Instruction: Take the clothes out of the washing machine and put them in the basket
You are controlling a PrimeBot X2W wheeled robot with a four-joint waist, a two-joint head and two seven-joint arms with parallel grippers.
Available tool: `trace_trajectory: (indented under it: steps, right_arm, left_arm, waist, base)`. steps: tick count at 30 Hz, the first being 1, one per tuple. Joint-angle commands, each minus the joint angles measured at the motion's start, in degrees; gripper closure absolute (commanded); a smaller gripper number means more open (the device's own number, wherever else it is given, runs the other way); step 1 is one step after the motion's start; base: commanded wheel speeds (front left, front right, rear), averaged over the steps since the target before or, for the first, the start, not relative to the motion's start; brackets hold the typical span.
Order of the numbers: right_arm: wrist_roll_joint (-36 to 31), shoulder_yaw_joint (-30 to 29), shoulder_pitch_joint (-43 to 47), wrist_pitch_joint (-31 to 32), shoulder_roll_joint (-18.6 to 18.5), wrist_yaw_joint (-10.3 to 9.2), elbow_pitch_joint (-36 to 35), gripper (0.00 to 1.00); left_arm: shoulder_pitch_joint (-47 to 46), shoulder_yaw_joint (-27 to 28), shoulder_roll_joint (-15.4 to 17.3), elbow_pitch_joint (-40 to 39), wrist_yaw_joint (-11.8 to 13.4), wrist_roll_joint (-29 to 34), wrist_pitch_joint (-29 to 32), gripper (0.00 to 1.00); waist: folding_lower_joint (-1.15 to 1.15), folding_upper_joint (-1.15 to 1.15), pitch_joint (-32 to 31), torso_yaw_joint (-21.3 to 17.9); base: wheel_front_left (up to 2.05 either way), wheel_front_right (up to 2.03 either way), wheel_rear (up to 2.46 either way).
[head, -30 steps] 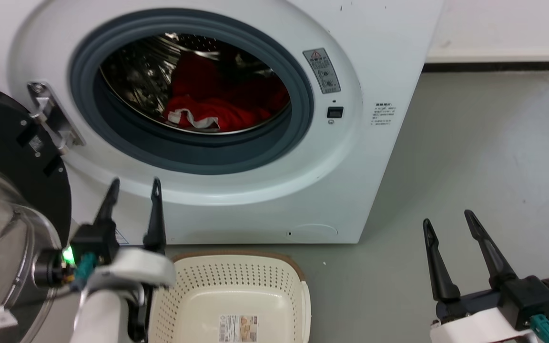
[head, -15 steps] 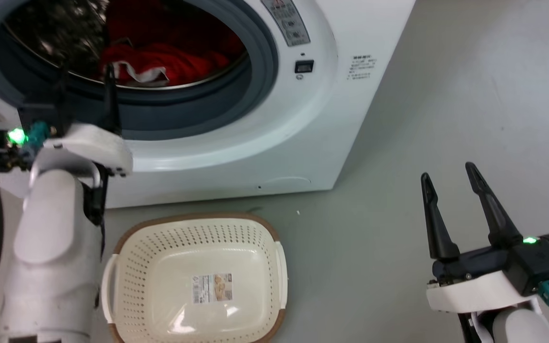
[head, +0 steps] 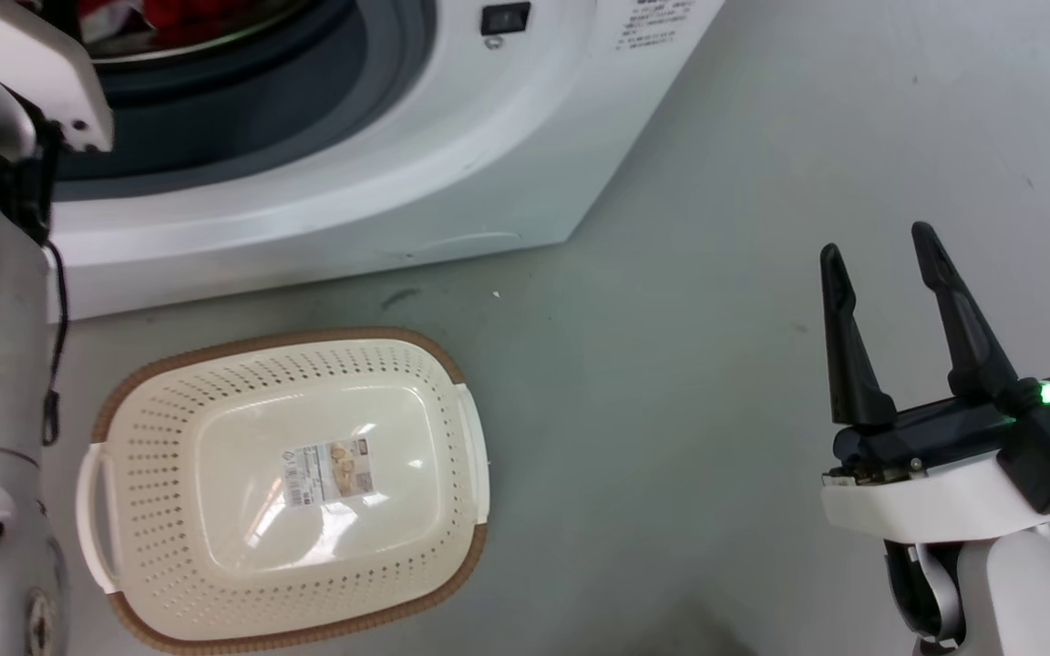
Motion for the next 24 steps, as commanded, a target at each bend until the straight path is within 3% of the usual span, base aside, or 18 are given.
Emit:
trace_trajectory:
  steps: [1,11,24]
  right_arm:
    - [0.32,-0.16,-0.92,-0.14,0.12,-0.04,-0.26,0.0]
    - [2.46,-0.78,-3.57,-0.14,0.12,-0.04,-1.32,0.0]
    - [3.93,-0.92,-5.17,-0.14,0.12,-0.04,-1.86,0.0]
  left_arm:
    - [-1.37,-0.26,0.43,0.62,-0.12,0.24,0.67,0.0]
    - [-13.25,-4.81,4.39,7.38,-0.76,-0.08,13.26,0.0]
    - [-24.5,-11.83,7.17,11.21,-0.84,-4.05,28.58,0.0]
  waist:
    - [-0.01,0.0,2.65,-1.95]
    - [-0.01,0.0,8.92,-3.22]
    - [-0.01,0.0,13.31,-4.17]
  base:
    - [0.0,0.0,0.0]
    - [0.0,0.0,0.0]
    - [0.0,0.0,0.0]
